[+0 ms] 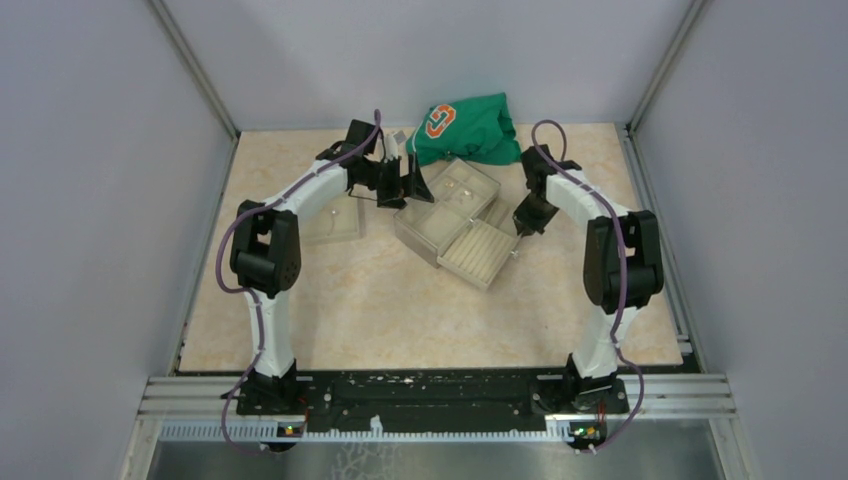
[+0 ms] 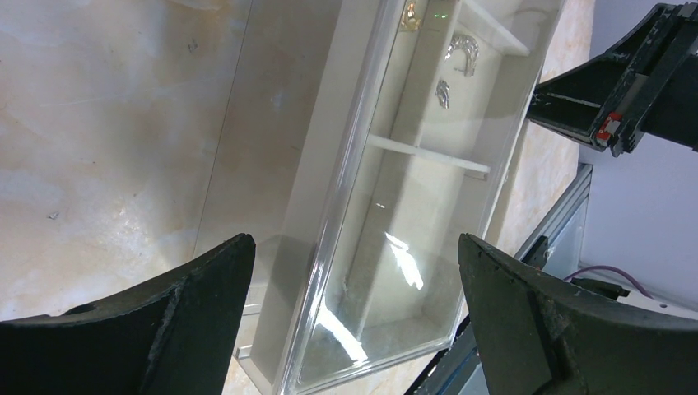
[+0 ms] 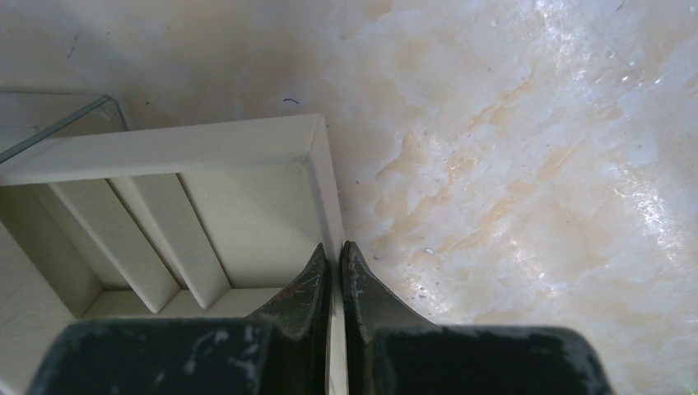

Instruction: Organize the mixed jewelry

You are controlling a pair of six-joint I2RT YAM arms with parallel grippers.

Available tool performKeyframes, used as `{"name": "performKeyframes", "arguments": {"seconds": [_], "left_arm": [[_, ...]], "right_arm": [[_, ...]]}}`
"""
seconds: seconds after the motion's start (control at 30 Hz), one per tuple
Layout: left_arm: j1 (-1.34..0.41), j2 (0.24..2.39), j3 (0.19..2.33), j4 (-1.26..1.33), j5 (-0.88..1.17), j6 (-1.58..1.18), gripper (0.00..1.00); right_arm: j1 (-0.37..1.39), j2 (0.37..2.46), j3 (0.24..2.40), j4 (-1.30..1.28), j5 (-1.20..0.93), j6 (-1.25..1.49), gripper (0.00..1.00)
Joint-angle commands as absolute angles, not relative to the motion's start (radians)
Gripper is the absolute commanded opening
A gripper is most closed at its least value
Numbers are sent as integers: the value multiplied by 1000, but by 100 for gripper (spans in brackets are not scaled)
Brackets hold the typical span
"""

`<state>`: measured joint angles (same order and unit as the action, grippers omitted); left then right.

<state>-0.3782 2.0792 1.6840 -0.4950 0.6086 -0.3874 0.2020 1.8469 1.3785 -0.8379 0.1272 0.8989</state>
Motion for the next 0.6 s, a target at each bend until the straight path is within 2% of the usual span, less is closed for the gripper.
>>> {"name": "performKeyframes", "arguments": {"seconds": [0.0, 0.57], "left_arm": [[-389, 2084, 1682, -499, 642, -374, 99], [-390, 2079, 1669, -493, 648, -377, 99]], "right_arm": [[175, 1795, 1436, -793, 135, 941, 0], [173, 1746, 1366, -758, 113, 985, 0]]}}
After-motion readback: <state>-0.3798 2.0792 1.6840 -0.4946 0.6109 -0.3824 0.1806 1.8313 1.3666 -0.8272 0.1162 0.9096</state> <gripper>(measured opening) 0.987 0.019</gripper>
